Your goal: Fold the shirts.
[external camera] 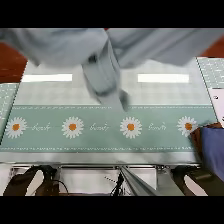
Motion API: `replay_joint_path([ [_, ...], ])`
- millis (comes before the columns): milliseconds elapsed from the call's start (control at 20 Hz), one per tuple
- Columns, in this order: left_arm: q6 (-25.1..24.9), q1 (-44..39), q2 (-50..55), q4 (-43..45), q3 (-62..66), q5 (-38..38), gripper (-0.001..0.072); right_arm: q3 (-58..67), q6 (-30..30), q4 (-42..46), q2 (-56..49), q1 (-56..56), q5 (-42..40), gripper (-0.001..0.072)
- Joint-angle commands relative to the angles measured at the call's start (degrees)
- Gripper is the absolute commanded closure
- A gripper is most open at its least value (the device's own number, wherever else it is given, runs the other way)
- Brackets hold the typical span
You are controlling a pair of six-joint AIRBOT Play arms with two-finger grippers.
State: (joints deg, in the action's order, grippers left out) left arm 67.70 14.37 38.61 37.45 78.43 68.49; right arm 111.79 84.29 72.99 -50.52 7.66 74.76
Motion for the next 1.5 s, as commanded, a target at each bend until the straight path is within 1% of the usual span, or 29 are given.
replay_joint_path([
  [0,6.99,0.31,-7.74,16.11,2.29,3.82,0.0688,1.22,0.5,2.75,6.67,-0.07,8.87,0.0691],
  [200,12.61,0.31,-18.67,34.01,2.29,-0.66,0.0688,1.22,3.78,3.1,10.47,-0.07,20.44,0.0691],
  [250,14.25,0.31,-20.24,38.32,2.29,-1.03,0.0688,1.05,4.9,3.89,11.08,-0.07,23.39,0.0691],
  [300,14.69,0.26,-21.2,41.18,2.27,-0.92,0.0687,0.24,5.9,4.68,11.85,-0.07,25.73,0.0691],
  [350,14.69,0.04,-21.51,42.58,2.05,-0.94,0.0688,-1.46,6.71,5.22,12.81,-0.07,27.08,0.0691],
  [450,14.67,-0.35,-20.74,41.99,0.81,-0.96,0.0687,-7.85,8.2,5.46,15.15,-0.07,29.73,0.0691],
  [550,14.67,-0.5,-18.88,38.07,-2.62,-0.92,0.0688,-17.97,9.4,5.38,17.94,-0.07,29.83,0.0691],
  [600,14.64,-0.5,-17.57,34.01,-5.27,-1.01,0.0687,-23.87,9.53,5.42,19.34,-0.07,28.92,0.069],
  [700,13.86,-0.5,-13.81,25.2,-11.37,-1.22,0.0687,-37.53,9.55,5.42,21.64,-0.07,23.21,0.0691],
  [750,12.07,-0.55,-11.58,20.85,-14.71,-2.12,0.0687,-44.68,9.55,5.6,22.18,-0.07,18.32,0.0691],
  [800,9.7,-0.68,-8.81,17.09,-18.18,-3.93,0.0688,-50.77,9.55,5.66,22.08,-0.07,13.09,0.069],
  [850,7.87,-1.27,-5.44,15.37,-20.9,-6.62,0.0688,-56.59,9.55,5.68,20.98,-0.07,6.16,0.0691],
  [900,7.15,-2.14,-1.75,15.23,-22.08,-8.98,0.0687,-60.98,9.6,6.03,18.95,-0.07,-0.57,0.0691],
  [1000,4.83,-4.22,7.13,15.19,-21.22,-12.31,0.0687,-63.8,11.21,7.8,11.72,-0.13,-10.14,0.0691],
  [1150,4.94,-8.22,19.58,14.49,-18.45,-14.56,0.0687,-61.88,11.65,6.25,-2.58,-1.84,-22.21,0.069],
  [1250,6.01,-11.13,26.03,13.66,-17.62,-14.53,0.0679,-58.53,12.09,3.37,-12.9,-4.39,-25.92,0.0689],
  [1300,8.07,-12.5,28.41,13.66,-17.64,-14.47,0.0585,-56.48,13.22,0.61,-17.4,-5.81,-27.12,0.0641],
  [1350,8.63,-13.9,30.69,13.7,-17.64,-14.47,0.0334,-54.16,12.74,-3.69,-21.53,-7.08,-27.61,0.0445],
  [1400,8.76,-15.06,32.35,13.68,-17.64,-13.84,0.0009,-52.02,11.26,-7.32,-24.72,-7.91,-27.71,0.0409],
  [1450,8.85,-15.63,33.57,14.25,-17.64,-12.22,0.0001,-49.59,9.99,-10.16,-27.43,-8.79,-27.17,0.0357],
])
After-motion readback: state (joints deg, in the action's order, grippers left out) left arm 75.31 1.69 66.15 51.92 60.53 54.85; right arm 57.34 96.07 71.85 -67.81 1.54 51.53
